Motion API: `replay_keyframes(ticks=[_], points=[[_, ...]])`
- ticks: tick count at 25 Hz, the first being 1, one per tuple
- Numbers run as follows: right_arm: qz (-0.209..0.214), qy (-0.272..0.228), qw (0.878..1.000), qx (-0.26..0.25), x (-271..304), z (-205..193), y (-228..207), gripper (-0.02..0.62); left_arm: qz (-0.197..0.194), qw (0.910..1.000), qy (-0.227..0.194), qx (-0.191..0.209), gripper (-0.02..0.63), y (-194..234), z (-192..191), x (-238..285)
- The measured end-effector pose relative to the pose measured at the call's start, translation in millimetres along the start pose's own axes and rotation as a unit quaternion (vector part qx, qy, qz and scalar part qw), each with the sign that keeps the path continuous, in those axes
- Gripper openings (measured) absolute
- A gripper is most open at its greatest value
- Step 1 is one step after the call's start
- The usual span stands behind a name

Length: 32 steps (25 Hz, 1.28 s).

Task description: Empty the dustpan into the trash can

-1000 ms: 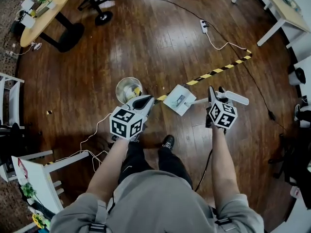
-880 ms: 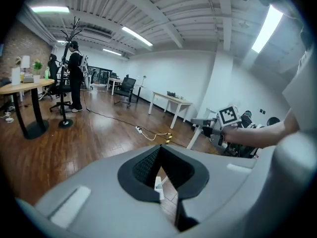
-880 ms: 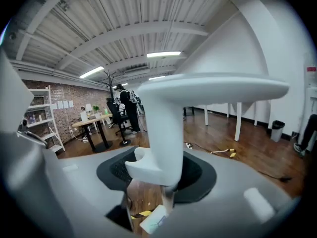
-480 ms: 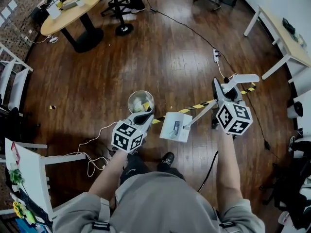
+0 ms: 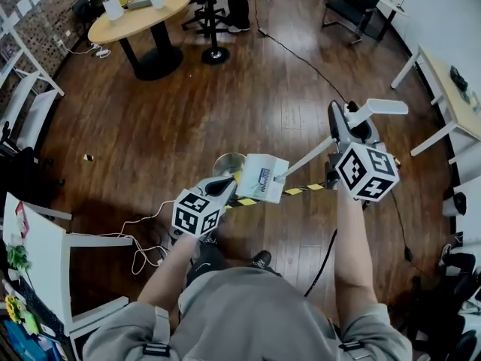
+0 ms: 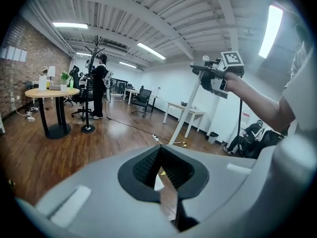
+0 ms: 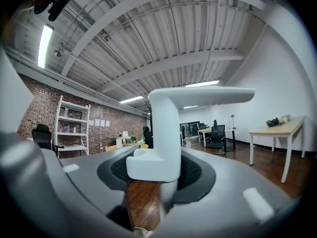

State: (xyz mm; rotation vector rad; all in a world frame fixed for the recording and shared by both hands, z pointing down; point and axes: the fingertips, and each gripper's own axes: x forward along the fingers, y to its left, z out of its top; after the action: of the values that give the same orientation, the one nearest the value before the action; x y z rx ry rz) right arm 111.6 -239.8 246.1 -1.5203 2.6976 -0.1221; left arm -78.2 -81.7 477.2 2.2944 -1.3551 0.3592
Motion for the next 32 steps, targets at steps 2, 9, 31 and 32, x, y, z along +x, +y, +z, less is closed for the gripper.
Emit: replay_keyframes(ticks=[2, 9, 31, 32], points=[[0.003, 0.008, 1.0, -0.004, 21, -6, 13, 0.19, 0.005, 1.0, -0.006, -0.006, 0.005, 14, 4, -6], [-0.003, 0.033, 0.999, -0.02, 80, -37, 55, 0.19, 0.006, 0.9998, -0.012, -0.016, 0.005, 77, 9, -20], [-0.028, 0.07, 0.988, -0.134, 280, -59, 201, 0.19, -0.035, 0.9979, -0.048, -0.028, 0.005, 241, 60, -45], [-0.025, 0.074, 0.988, -0.137, 289, -62, 209, 0.19, -0.033, 0.9978, -0.05, -0.03, 0.005, 247, 62, -48]])
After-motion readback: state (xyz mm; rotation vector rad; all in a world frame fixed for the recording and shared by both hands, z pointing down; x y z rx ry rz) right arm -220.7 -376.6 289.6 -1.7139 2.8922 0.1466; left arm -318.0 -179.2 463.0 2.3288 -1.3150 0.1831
